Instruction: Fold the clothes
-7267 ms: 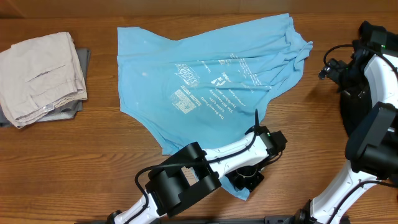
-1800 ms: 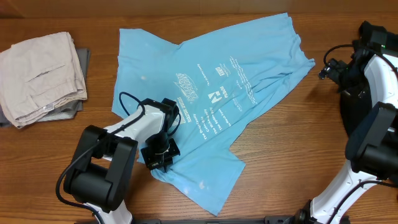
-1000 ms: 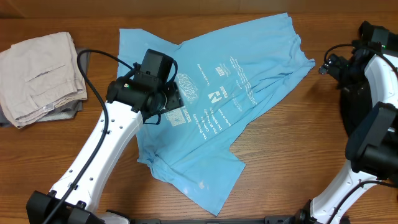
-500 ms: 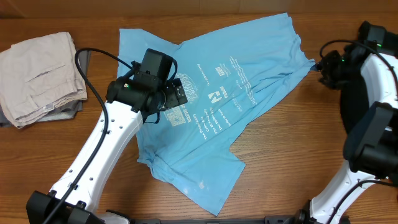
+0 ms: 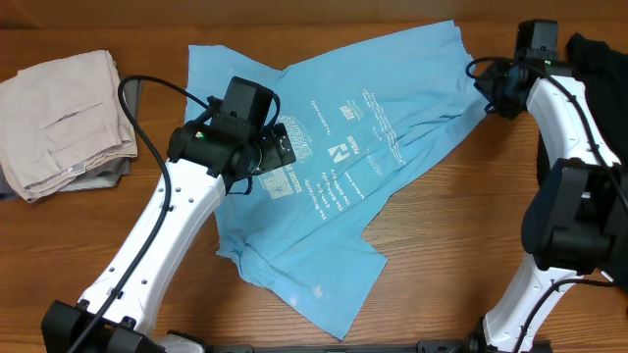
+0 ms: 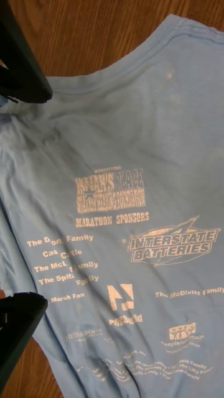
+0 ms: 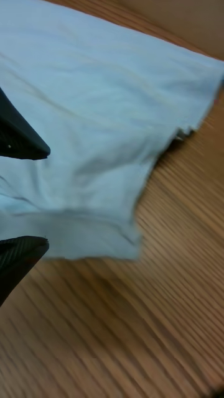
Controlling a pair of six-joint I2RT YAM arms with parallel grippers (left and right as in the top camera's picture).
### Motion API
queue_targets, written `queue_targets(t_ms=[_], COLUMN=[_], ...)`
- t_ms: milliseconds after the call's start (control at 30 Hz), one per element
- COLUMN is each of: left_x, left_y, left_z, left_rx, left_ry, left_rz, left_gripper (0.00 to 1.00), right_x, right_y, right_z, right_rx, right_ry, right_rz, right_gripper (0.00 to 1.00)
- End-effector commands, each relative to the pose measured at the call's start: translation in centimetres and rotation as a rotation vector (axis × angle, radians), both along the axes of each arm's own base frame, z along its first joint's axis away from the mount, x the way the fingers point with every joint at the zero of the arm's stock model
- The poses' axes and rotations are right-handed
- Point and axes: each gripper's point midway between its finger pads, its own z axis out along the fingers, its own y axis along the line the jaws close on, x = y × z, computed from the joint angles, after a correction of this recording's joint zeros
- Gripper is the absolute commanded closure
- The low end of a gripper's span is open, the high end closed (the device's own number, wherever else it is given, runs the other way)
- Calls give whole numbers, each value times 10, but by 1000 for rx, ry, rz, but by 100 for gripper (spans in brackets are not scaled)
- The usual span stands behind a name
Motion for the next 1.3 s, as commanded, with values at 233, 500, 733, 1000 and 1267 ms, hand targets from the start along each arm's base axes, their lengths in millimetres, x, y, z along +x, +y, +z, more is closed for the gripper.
queue_targets(t_ms=[233,500,733,1000,1267], left_x=[2,2,2,2,2], left_y=[5,5,5,5,5], left_z=[1,1,1,1,1], left_rx=[20,20,20,20,20], left_ry=[-8,-8,-8,-8,-8], left_rz=[7,7,7,7,7], left_gripper=[0,0,0,0,0], right_x=[14,20,24,21,16], right_y=[-19,-20,-21,-20,-22], right_z=[-42,-60,-65,-74,-74], right_rx=[-56,-59,-63,-60,-62], right_ry=[24,27,16,38,64], right_rz=[-58,-53,-54,-53,-58], right_gripper=[56,63,66,75,96])
